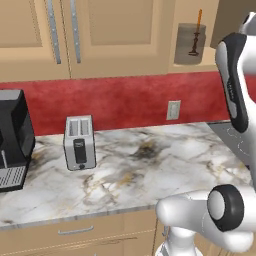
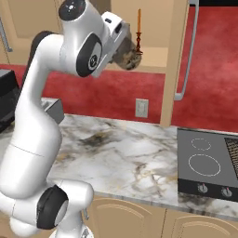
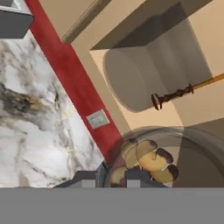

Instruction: Pick the jar and jar from the dining table and place them in the open cabinet. Close the cabinet after placing the objects.

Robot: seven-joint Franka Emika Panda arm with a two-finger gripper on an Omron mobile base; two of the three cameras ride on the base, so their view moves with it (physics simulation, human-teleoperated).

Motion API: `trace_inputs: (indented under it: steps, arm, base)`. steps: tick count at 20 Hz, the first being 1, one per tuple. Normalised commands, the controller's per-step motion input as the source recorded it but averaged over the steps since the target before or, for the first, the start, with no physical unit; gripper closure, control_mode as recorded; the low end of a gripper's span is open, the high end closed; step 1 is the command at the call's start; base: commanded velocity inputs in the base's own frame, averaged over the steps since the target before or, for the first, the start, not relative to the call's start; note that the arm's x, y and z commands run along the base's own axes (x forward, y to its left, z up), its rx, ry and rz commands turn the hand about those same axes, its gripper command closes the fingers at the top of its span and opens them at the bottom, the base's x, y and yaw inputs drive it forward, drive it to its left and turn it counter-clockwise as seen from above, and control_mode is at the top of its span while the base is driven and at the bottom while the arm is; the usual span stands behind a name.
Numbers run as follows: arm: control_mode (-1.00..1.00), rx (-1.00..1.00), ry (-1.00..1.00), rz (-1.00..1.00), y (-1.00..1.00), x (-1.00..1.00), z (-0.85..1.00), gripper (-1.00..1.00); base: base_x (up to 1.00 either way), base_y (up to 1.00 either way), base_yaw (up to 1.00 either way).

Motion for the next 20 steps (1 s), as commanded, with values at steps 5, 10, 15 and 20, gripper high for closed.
trace_inputs:
  steps: [5,10,15,20]
  arm:
    - [-1.0,0.0,0.4,0.0,-0.16,0.66,-0.04,1.0]
    - [-1.0,0.0,-0.05,0.02,-0.1,0.2,0.0,1.0]
    - [-1.0,0.0,-0.08,0.07,-0.27,0.05,-0.05,1.0]
    - [-1.0,0.0,-0.2,0.1,-0.19,0.23,-0.19,1.0]
  base:
    - [0.0,0.0,0.0]
    - [0.0,0.0,0.0]
    - [0.0,0.0,0.0]
    - [0.0,0.0,0.0]
